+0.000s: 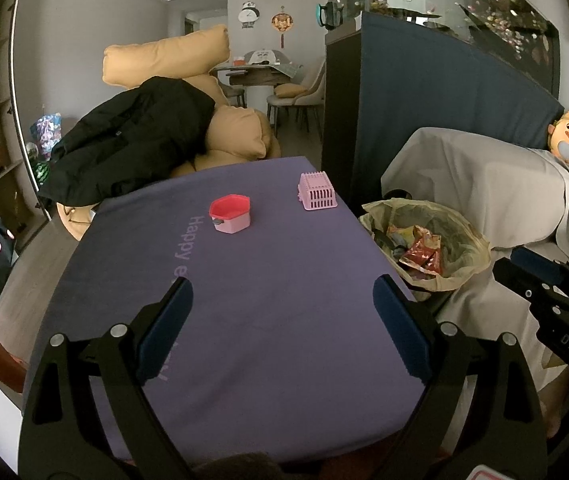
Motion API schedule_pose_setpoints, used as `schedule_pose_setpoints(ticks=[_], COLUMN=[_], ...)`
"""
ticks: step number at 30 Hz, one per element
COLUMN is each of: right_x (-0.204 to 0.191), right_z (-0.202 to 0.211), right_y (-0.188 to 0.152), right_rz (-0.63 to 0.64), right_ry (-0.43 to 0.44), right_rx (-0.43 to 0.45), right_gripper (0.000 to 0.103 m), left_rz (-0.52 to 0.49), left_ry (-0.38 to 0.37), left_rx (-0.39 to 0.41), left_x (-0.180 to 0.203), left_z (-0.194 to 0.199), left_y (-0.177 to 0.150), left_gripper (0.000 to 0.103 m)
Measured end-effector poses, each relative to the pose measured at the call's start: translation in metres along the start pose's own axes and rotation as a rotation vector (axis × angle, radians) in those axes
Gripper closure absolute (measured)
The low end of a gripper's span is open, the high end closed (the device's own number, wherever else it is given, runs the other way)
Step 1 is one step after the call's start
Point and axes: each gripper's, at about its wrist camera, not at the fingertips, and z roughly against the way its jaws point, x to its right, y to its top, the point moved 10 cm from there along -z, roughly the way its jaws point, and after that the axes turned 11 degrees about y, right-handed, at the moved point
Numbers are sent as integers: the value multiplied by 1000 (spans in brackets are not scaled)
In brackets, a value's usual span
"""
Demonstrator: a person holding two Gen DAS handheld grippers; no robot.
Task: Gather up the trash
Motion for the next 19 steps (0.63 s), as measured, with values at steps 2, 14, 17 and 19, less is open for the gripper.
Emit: schedule_pose_setpoints(ticks=[2, 14, 17, 19], right_x=[1, 13, 43, 104], right_z=[0, 1, 5, 18], right_y=[0, -1, -2, 2], right_rz=[2, 1, -25, -107], right_ry=[-3, -34, -82, -202], right_rx=[1, -7, -15, 19], right_gripper=[64, 64, 64, 64], left_rz=[-4, -30, -28, -67], left_ry=[-4, -33, -92, -210], left_rx=[1, -39, -93, -127], left_x=[0, 4, 5, 14], left_z=[0, -10, -29, -45], left_y=[0, -2, 3, 5], left_gripper=[16, 16, 16, 16])
